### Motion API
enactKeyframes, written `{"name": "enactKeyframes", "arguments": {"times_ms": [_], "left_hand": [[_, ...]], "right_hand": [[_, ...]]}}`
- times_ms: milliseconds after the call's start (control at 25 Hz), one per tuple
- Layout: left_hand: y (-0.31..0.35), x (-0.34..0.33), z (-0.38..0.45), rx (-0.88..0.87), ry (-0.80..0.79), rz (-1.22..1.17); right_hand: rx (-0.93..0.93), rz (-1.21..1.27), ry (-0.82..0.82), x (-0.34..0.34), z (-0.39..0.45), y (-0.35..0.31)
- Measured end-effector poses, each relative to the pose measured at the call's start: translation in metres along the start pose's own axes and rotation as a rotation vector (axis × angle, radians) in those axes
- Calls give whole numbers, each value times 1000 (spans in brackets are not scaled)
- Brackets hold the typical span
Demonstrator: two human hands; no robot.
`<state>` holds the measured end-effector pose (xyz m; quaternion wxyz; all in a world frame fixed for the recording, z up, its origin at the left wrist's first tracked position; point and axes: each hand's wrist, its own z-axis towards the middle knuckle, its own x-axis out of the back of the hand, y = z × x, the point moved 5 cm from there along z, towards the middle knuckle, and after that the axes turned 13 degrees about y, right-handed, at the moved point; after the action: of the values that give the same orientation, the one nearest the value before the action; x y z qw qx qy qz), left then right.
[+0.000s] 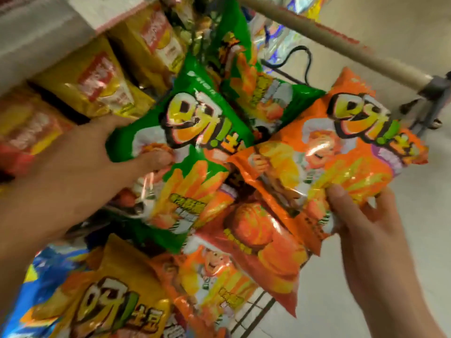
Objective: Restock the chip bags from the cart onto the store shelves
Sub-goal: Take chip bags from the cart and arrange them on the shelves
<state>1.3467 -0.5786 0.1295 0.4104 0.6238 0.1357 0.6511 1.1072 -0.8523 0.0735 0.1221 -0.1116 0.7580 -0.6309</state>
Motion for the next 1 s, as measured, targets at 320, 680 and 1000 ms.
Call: {"name": "enactKeyframes", "arguments": {"times_ms": [320,680,1000], "left_hand": [[-20,75,-95,151,165,-91],[-35,247,-317,314,234,-167],[-64,364,-542,659,448,-357]], "right_hand": [[161,-44,-195,-5,-78,-25],[110,-128,-531,23,-284,-51],[97,-267,-747,52,-438,-74]]}}
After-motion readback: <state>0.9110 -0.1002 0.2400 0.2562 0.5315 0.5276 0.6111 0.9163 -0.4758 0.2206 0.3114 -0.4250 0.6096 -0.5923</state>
